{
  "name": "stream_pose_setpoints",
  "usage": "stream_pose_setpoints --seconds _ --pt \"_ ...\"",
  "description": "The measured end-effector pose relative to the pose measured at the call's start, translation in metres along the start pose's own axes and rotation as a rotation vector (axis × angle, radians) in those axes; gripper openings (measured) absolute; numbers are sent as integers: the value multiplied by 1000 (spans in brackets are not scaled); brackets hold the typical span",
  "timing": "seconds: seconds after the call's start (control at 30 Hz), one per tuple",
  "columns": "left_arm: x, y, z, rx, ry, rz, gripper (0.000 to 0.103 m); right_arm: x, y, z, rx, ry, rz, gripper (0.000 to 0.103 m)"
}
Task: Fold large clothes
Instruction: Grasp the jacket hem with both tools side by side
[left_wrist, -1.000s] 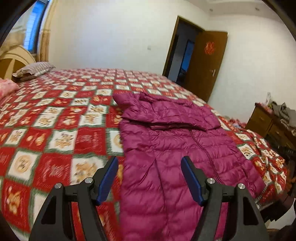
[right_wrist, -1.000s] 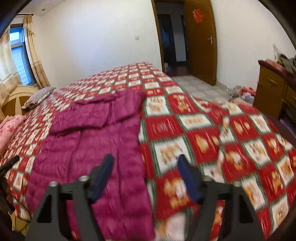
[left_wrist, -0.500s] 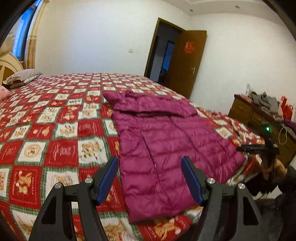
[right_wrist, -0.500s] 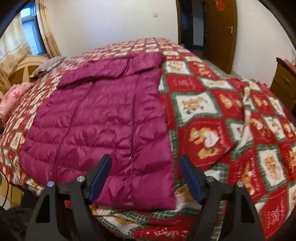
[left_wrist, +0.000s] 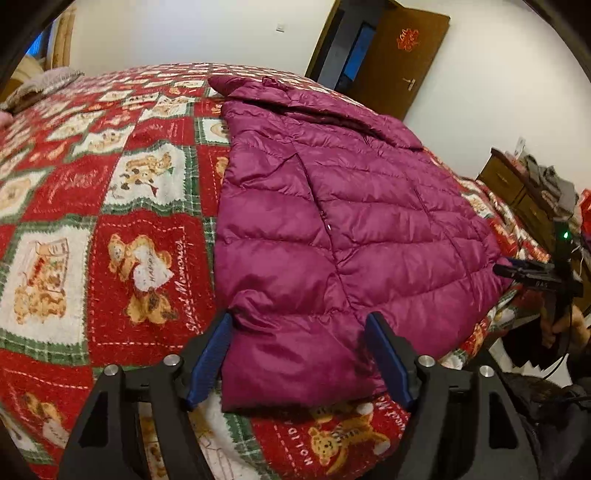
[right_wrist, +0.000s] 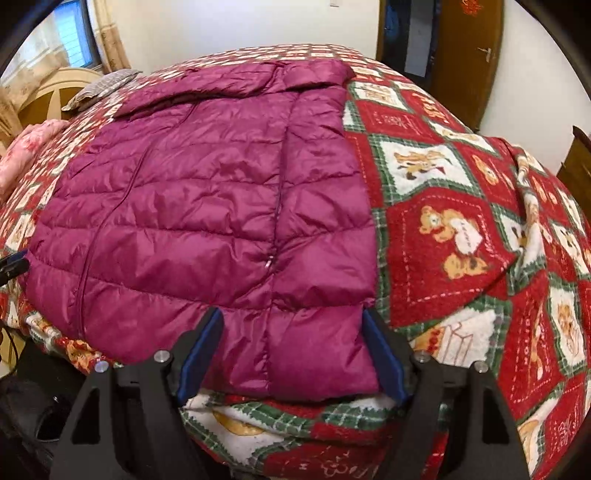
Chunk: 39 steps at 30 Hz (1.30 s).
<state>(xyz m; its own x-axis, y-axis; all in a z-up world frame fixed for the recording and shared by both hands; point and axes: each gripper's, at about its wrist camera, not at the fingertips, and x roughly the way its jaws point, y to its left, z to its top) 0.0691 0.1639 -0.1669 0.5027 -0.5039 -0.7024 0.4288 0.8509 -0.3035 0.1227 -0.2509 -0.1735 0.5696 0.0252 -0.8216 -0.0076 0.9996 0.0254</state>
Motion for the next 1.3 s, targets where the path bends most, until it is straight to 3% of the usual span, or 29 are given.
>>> stream_pose_setpoints --seconds 0.17,0.23,0.33,0.37,0.43,0.6,0.7,0.77,0.83,1.0,1.13,1.2,1.3 --pt "-2 0 7 15 16 19 76 7 5 1 -53 -4 -40 80" --pt "-4 0 11 15 4 63 76 8 5 4 -47 -17 -38 80" --pt "-5 10 10 -40 -5 66 76 10 9 4 -64 -7 -31 79" --pt "-4 13 8 -62 7 51 76 9 11 3 -83 5 -14 75" --pt "-6 10 7 -49 3 44 76 7 15 2 -109 34 57 49" --pt "-3 1 5 -28 26 23 76 6 7 -2 -54 34 123 44" --pt "-4 2 5 -36 21 19 74 8 -10 -4 31 31 145 34" --pt "-4 3 7 -42 27 13 52 6 -12 -4 41 34 163 36" --pt "-5 4 6 -48 41 -7 40 5 -11 -4 40 39 167 40" --pt "2 0 4 -21 71 34 40 5 -7 -5 36 29 181 52" --pt "7 3 6 -68 83 -1 54 12 0 -2 25 29 159 54" --pt "7 3 6 -88 75 1 55 12 1 -4 22 31 159 53" --pt "4 1 3 -100 38 6 50 10 -4 -5 26 34 130 19"
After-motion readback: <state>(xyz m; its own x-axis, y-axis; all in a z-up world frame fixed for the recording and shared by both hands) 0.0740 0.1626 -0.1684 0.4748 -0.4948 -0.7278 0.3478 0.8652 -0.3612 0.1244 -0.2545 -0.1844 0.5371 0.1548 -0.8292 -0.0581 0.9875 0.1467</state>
